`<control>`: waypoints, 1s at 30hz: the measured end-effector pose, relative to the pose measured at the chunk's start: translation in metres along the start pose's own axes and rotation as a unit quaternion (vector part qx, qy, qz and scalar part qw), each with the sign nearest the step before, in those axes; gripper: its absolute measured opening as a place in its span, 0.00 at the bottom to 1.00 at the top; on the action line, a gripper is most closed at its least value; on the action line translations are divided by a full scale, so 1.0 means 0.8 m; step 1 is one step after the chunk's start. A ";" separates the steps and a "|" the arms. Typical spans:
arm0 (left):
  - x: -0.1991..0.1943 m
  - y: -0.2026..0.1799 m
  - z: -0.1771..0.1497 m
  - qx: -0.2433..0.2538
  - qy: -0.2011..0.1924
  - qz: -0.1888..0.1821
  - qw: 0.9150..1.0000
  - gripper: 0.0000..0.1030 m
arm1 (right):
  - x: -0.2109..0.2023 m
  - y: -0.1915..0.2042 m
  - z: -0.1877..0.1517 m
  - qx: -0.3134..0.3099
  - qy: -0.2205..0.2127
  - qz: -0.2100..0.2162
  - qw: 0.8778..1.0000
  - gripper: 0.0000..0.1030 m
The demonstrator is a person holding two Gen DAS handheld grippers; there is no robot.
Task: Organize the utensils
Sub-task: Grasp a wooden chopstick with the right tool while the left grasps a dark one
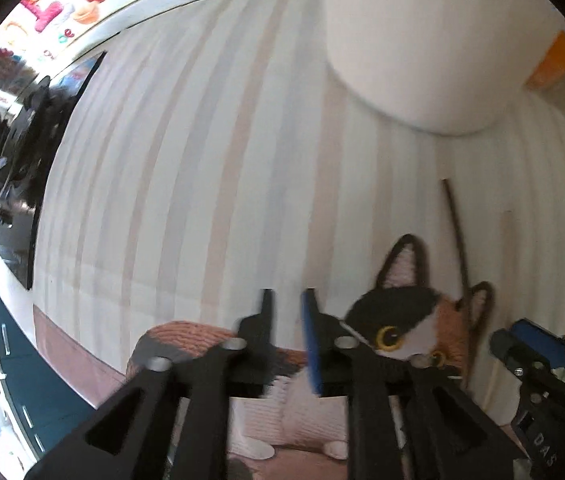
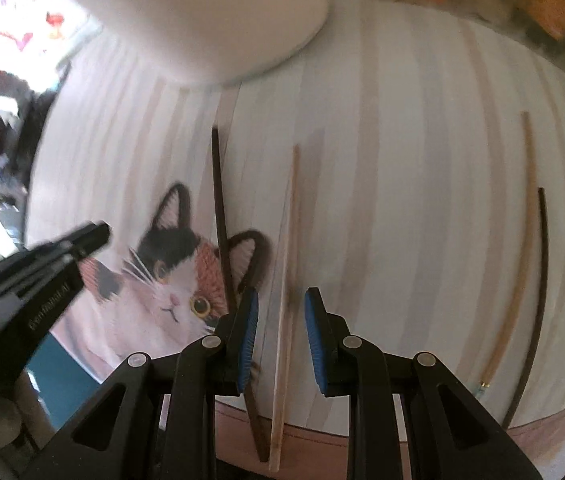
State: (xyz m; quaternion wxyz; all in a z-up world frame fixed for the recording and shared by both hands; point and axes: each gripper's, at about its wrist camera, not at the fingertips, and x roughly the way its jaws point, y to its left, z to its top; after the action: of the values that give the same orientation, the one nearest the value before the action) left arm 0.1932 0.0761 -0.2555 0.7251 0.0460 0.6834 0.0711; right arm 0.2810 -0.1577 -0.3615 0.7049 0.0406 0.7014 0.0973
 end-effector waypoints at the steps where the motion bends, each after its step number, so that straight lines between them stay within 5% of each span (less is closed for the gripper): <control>1: 0.002 0.000 0.000 -0.005 0.001 -0.001 1.000 0.52 | -0.001 0.007 -0.001 -0.014 -0.006 -0.025 1.000 0.21; 3: 0.003 -0.004 0.002 -0.006 0.001 -0.012 1.000 0.70 | 0.003 0.013 -0.001 -0.022 -0.007 -0.054 0.998 0.07; 8: -0.005 -0.043 0.011 0.014 -0.003 -0.046 0.999 0.70 | -0.007 -0.022 -0.001 -0.005 -0.005 -0.099 0.995 0.07; 13: -0.010 -0.096 0.011 0.037 0.017 -0.118 0.992 0.70 | -0.019 -0.079 -0.003 0.032 0.006 -0.098 0.995 0.07; 17: 0.000 -0.135 0.010 0.074 0.043 -0.130 0.988 0.69 | -0.022 -0.100 0.000 0.064 0.007 -0.087 0.994 0.07; 21: 0.000 -0.158 0.006 0.102 0.024 -0.092 0.990 0.40 | -0.032 -0.129 -0.001 0.092 0.005 -0.059 0.994 0.07; 24: -0.003 -0.167 0.004 0.121 0.010 -0.083 0.989 0.06 | -0.036 -0.139 -0.003 0.095 0.006 -0.059 0.994 0.07; 30: 0.012 -0.133 0.030 0.124 0.001 -0.069 0.990 0.03 | -0.026 -0.098 -0.001 0.081 0.007 -0.059 0.995 0.07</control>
State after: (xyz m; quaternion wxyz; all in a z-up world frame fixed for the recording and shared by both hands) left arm 0.2217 -0.0266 -0.2809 0.7161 0.0884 0.6894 -0.0640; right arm 0.2865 -0.2387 -0.3560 0.6989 0.0558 0.7131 -0.0011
